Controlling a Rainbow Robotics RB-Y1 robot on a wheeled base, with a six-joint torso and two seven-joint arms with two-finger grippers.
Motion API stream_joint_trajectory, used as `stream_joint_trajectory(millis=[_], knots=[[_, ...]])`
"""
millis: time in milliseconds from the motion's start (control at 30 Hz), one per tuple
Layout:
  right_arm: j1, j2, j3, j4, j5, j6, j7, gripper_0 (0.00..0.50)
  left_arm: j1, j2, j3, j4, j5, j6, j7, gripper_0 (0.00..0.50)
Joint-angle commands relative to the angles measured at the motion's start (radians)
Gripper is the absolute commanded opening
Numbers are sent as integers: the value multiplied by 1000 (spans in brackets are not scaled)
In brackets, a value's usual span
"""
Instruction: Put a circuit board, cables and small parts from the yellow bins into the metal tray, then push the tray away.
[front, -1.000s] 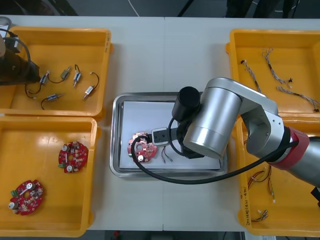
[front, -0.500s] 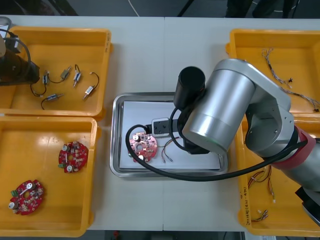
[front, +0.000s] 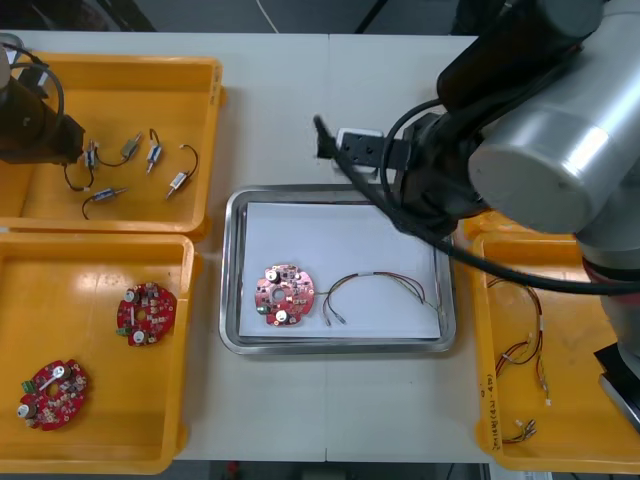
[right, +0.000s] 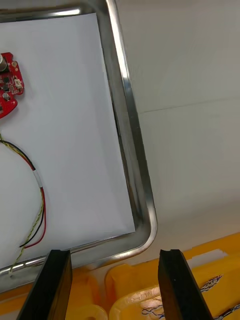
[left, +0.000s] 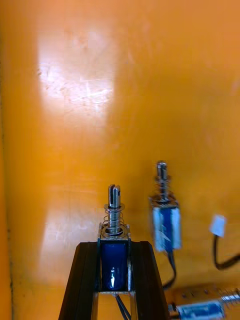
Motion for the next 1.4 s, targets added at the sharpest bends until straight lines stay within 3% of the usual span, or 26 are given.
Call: stream_joint_trajectory(millis=[33, 300, 600, 1167, 1400], knots=[[5, -61, -87, -34, -38, 3, -4, 500, -47, 61, 36, -87, 8, 83, -102, 0], [16, -113, -196, 19, -28, 3, -6, 500, -47, 70, 39, -219, -3, 241, -64, 1], [16, -148, -354, 117, -23, 3, 9, 500, -47, 41, 36, -409, 16, 439, 85, 1], [26, -179, -567, 265, 43, 3, 36, 500, -45, -45, -136, -745, 74, 566, 384, 1], [-1, -179, -596, 328, 69, 3, 49, 500, -47, -74, -234, -865, 143, 566, 536, 1]])
